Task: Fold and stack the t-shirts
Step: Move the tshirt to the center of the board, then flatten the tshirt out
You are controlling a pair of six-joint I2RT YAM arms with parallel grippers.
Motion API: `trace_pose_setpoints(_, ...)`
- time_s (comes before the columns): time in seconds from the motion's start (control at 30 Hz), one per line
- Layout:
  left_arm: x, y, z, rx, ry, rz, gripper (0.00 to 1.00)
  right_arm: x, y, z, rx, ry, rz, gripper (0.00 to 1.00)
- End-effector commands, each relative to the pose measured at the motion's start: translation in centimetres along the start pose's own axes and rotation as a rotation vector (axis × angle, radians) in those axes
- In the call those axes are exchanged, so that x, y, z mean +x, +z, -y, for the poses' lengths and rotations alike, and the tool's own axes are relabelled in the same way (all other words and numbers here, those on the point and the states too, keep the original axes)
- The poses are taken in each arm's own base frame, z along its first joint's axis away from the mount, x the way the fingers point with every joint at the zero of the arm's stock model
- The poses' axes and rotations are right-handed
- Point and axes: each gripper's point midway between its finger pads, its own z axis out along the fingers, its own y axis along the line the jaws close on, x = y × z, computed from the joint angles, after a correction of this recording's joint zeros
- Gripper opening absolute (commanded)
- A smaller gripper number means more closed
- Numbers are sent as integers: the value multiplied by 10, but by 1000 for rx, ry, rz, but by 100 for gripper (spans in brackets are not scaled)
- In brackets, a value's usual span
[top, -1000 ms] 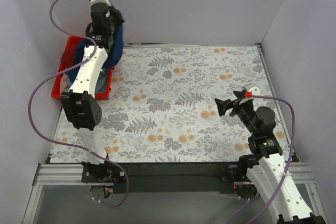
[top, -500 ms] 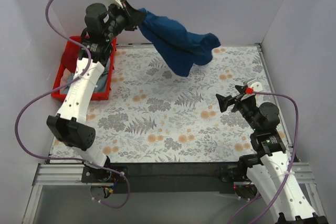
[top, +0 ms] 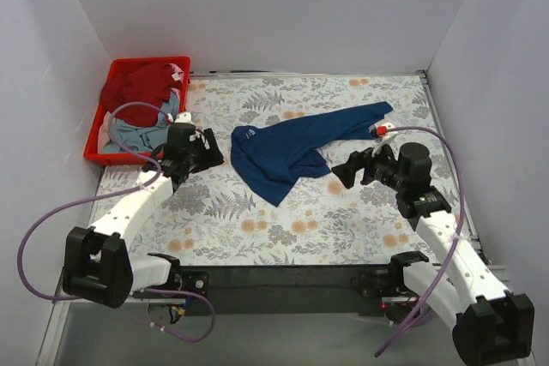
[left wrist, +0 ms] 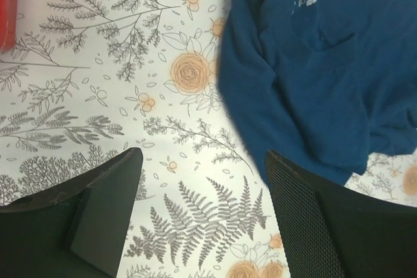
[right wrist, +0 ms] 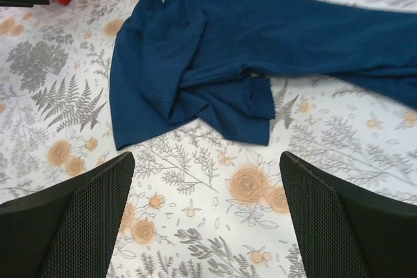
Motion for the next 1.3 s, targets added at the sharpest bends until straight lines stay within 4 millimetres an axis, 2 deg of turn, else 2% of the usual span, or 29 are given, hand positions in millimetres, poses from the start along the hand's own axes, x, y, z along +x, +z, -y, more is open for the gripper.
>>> trace_pose_setpoints(0.0,-11,-19,10,61,-48,69,75,-6,17,-17,-103,84,-60,98)
trace_pose_setpoints(0.07,12,-13,12,87,-93,3,75,2,30,-19,-110,57,-108,96)
trace_pose_setpoints(0.1,25,-10,20,129,-105,-54,75,8,45,-30,-137,32,-152,95)
trace_pose_setpoints(0.17,38,-6,28,159,-116,-104,69,26,58,-28,-94,-45,-247,90)
trace_pose_setpoints(0.2,44,-4,31,167,-119,-130,69,35,73,-36,-110,-68,-304,89)
trace_pose_setpoints(0.23,51,-1,33,167,-108,-152,68,42,80,-36,-109,-86,-338,85)
trace_pose_setpoints(0.27,53,0,35,167,-102,-160,68,47,86,-35,-116,-112,-363,84)
trace_pose_setpoints(0.3,55,2,36,167,-96,-163,68,64,95,-33,-123,-113,-417,82)
trace_pose_setpoints(0.37,59,4,39,168,-88,-173,67,65,108,-31,-115,-150,-435,79)
trace_pose_setpoints(0.4,62,5,40,173,-90,-180,64,77,115,-30,-123,-182,-478,79)
trace_pose_setpoints(0.47,69,9,45,177,-94,-206,59,73,127,-36,-154,-219,-487,76)
trace_pose_setpoints(0.5,72,11,45,174,-97,-218,59,82,133,-37,-173,-215,-519,75)
trace_pose_setpoints(0.53,75,13,47,170,-108,-227,58,83,137,-42,-192,-211,-521,74)
trace_pose_setpoints(0.57,77,15,47,167,-113,-234,58,74,144,-49,-220,-209,-502,73)
trace_pose_setpoints(0.6,82,20,46,157,-118,-252,58,79,149,-54,-233,-199,-517,73)
trace_pose_setpoints(0.67,86,24,50,162,-135,-269,58,74,158,-60,-245,-189,-510,73)
trace_pose_setpoints(0.7,89,27,50,160,-139,-280,58,81,163,-61,-257,-175,-528,70)
trace_pose_setpoints(0.93,101,42,56,152,-146,-330,58,106,174,-71,-311,-71,-592,59)
trace_pose_setpoints(1.2,117,52,65,158,-167,-387,55,116,174,-72,-321,-43,-609,56)
trace_pose_setpoints(1.27,124,55,66,150,-165,-409,52,118,174,-72,-322,-41,-610,56)
